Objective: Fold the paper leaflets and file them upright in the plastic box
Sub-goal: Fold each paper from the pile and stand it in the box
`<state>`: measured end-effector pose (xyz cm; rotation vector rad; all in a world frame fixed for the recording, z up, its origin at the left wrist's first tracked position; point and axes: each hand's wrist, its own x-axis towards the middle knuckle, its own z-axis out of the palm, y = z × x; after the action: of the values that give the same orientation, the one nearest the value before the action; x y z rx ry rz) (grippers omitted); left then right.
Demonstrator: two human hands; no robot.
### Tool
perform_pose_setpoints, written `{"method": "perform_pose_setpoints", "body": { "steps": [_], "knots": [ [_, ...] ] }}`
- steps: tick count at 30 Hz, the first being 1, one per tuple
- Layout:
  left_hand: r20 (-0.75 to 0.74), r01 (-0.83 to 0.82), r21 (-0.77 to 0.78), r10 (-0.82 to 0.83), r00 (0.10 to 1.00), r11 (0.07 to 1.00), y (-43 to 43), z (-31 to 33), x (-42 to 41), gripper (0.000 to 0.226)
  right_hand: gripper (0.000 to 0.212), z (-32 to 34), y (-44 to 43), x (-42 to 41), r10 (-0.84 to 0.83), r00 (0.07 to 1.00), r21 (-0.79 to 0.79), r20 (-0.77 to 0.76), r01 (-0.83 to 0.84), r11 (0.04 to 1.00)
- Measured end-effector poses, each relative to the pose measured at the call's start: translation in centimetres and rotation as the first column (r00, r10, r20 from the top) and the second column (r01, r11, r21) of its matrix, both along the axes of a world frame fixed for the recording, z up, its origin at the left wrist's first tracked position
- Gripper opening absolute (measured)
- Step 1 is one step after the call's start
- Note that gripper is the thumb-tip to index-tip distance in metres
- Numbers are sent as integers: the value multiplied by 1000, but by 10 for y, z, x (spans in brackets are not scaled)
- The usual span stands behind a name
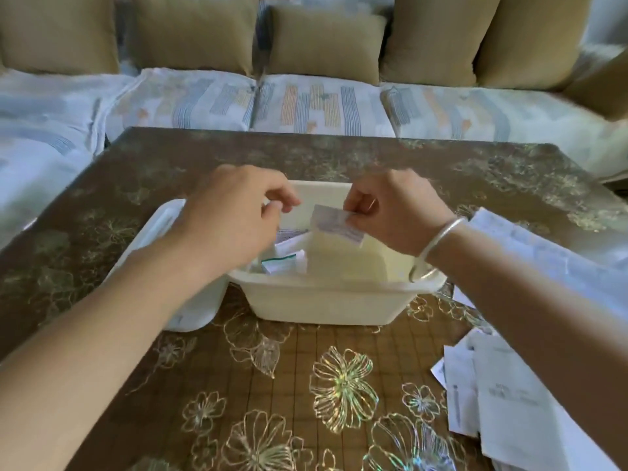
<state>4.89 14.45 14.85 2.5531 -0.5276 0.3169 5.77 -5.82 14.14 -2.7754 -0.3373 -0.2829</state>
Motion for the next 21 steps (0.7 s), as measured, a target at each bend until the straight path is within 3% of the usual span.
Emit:
{"method": "perform_pose_setpoints", "body": {
  "steps": [4,10,13,18,21],
  "knots": [
    [-178,123,262,-77,981,957,-11,-10,22,33,13,-18,9,26,-20,994,-259,-107,-8,966],
    [-374,206,425,-36,927,881,-14,-28,42,23,14,-27,18,40,24,989,-355,-144,-74,932],
    [-378,245,532,-31,925,811,-19,-28,42,25,15,-37,25,44,63,989,-406,-135,-114,907],
    [-332,231,521,-55,942,821,-16,-31,45,17,16,-47,43,51,113,987,-426,-111,-150,892],
    [-244,212,409,-117,963,887,-5,-25,49,15,16,-49,52,55,124,981,-375,-147,-171,911]
  ]
}}
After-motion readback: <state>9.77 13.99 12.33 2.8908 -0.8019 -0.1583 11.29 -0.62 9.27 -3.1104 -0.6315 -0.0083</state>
